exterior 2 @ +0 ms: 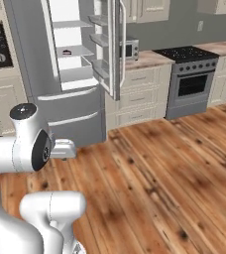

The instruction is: Take the cakes from the fridge and place them on the empty tray on the dining counter.

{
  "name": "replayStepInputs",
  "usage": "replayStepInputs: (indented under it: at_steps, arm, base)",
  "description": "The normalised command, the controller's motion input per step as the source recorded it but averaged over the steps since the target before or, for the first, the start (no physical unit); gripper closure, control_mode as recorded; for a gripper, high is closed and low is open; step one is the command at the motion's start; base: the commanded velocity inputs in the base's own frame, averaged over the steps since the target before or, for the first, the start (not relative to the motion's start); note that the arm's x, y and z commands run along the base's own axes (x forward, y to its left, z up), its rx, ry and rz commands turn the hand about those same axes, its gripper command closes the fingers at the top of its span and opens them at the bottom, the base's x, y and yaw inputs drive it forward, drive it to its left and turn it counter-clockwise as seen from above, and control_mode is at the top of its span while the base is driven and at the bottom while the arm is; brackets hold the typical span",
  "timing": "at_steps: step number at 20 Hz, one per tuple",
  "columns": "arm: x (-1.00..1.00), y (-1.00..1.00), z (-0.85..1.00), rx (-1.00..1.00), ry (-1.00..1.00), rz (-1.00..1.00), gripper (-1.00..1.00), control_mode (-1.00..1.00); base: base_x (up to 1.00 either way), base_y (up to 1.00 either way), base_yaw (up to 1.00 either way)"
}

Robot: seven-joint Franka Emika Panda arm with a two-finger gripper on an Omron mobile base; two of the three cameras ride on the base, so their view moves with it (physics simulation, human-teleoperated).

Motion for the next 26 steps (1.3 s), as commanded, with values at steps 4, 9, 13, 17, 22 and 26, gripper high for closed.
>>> replayStepInputs:
  at_steps: [4,9,13,17,22,26]
  arm:
    - [0.00,0.00,0.00,0.00,0.00,0.00,-1.00,1.00]
    - [0.00,0.00,0.00,0.00,0.00,0.00,-1.00,1.00]
    - [0.00,0.00,0.00,0.00,0.00,0.00,-1.00,1.00]
    - [0.00,0.00,0.00,0.00,0.00,0.00,-1.00,1.00]
    - [0.00,0.00,0.00,0.00,0.00,0.00,-1.00,1.00]
    - [0.00,0.00,0.00,0.00,0.00,0.00,-1.00,1.00]
  base:
    - [0.36,0.43,0.01]
    - [0.41,0.40,0.03]
    - [0.43,0.41,0.05]
    - [0.42,0.34,0.06]
    - [0.49,0.32,0.09]
    - [0.50,0.24,0.12]
